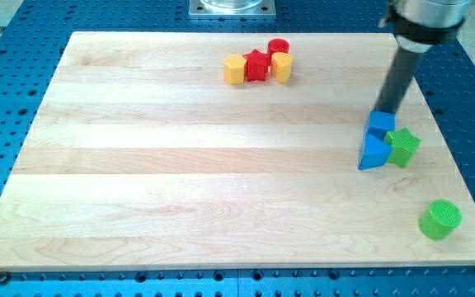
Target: Slide the green circle close to the triangle
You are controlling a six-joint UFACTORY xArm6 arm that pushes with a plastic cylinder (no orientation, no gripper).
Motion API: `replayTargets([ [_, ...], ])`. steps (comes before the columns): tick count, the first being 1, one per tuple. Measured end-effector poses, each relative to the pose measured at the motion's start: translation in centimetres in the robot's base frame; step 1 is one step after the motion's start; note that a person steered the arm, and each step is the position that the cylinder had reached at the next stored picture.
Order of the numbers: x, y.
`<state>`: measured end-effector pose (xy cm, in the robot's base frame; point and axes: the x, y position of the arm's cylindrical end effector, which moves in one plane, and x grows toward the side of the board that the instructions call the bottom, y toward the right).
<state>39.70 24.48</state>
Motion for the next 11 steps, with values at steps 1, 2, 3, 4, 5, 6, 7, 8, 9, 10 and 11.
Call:
replayTargets([
  [1, 2.8, 6.9],
  [2, 11.9, 10.1],
  [3, 18.1, 7.6],
  [4, 19.7, 2.3],
  [5, 19.7, 0.6],
  [6, 19.5, -2.7],
  [7, 19.2, -8.6],
  [8, 16.7, -9.7],
  [9, 13.5, -9.7],
  [10, 14.0, -18.9],
  [11, 11.9, -17.7],
])
